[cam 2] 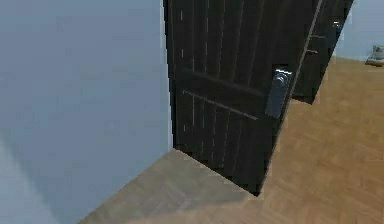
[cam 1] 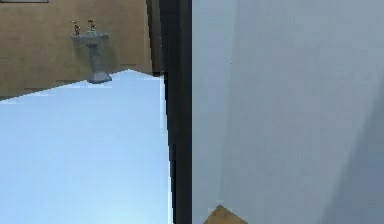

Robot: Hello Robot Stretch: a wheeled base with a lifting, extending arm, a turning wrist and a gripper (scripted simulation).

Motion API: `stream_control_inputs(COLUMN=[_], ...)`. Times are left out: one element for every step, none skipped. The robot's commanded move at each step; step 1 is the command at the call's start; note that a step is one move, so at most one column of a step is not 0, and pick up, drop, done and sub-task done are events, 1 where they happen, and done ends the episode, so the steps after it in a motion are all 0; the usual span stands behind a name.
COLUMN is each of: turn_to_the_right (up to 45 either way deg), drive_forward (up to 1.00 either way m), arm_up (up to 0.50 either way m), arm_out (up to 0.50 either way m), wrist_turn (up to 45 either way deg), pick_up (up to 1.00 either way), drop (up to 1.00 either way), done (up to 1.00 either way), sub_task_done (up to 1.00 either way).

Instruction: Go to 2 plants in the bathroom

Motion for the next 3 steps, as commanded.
stream_control_inputs(turn_to_the_right=[0.0, -36.0, 0.0], drive_forward=[0.15, 0.0, 1.0], arm_up=[0.0, 0.0, 0.0], arm_out=[0.0, 0.0, 0.0], wrist_turn=[0.0, 0.0, 0.0], pick_up=[0.0, 0.0, 0.0], drop=[0.0, 0.0, 0.0], done=[0.0, 0.0, 0.0], sub_task_done=[0.0, 0.0, 0.0])
